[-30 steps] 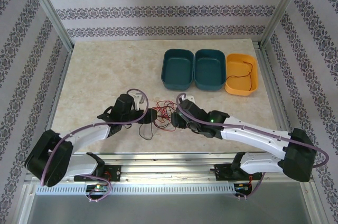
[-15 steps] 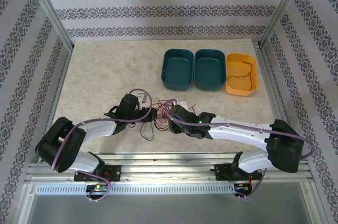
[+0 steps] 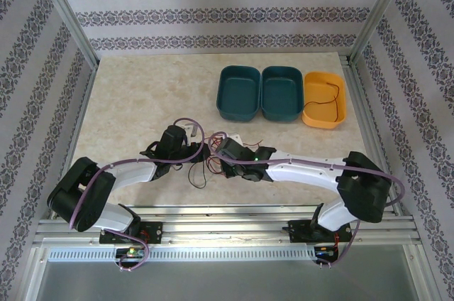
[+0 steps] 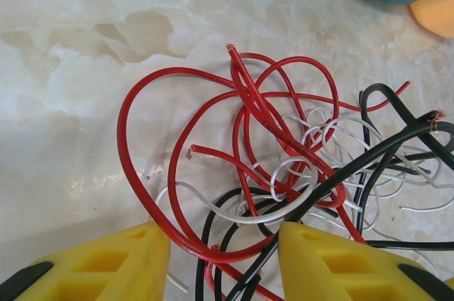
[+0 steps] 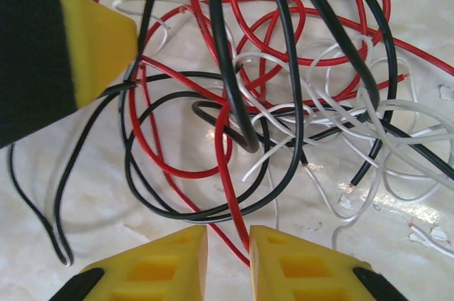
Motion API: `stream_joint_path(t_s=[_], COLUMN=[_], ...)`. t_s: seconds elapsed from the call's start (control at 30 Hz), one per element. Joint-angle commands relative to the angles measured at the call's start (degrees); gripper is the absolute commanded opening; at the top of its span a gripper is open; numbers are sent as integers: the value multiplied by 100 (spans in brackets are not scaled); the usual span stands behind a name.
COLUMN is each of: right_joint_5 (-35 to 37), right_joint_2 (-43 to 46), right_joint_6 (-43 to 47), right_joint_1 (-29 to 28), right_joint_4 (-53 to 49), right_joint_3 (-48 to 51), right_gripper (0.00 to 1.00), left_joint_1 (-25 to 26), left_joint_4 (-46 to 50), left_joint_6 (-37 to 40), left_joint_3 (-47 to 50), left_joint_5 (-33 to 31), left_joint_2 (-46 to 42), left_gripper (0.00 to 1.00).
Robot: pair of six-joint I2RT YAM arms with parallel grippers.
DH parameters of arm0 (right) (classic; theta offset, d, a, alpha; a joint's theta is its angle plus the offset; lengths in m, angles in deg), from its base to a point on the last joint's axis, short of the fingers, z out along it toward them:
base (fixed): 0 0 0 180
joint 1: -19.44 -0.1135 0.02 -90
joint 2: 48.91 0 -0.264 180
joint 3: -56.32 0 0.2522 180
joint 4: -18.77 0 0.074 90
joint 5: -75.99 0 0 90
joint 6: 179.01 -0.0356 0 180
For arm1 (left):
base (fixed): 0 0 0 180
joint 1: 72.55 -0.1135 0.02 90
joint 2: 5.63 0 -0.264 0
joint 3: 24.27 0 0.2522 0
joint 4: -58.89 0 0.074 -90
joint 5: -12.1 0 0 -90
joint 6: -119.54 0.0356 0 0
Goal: Untangle the cables
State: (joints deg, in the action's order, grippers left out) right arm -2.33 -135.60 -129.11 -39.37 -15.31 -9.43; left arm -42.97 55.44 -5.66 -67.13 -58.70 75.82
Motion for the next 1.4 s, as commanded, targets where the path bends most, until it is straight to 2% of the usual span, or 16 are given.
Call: stream_joint_path(t_s=[0.0, 0.37, 0.5, 0.67, 0.97, 1.37], right_joint_5=[144, 161, 45, 62, -46, 20], right_joint_2=[-116, -388, -406, -133, 821, 1511], right_joint_6=[98, 198, 209, 343, 573, 728], right_joint_1=[95, 123, 124, 108, 88, 197], right_joint_4=[-58, -118, -185, -368, -159, 270], right_joint_3=[-147, -272, -358, -505, -461, -471], right_gripper=[20, 20, 8, 0, 0, 0], left_joint_1=[49, 52, 48, 48, 22, -295], left_joint_4=[-226, -334, -372, -418, -441, 137], left_joint_6=[-72, -126, -158, -195, -214, 231], left_joint_3=[-66, -52, -54, -39, -188, -589], left_joint_5=[-75, -66, -80, -221, -577, -935], left_joint_2=[46, 131, 169, 202, 213, 197], left_gripper=[43, 42, 39, 27, 4, 0])
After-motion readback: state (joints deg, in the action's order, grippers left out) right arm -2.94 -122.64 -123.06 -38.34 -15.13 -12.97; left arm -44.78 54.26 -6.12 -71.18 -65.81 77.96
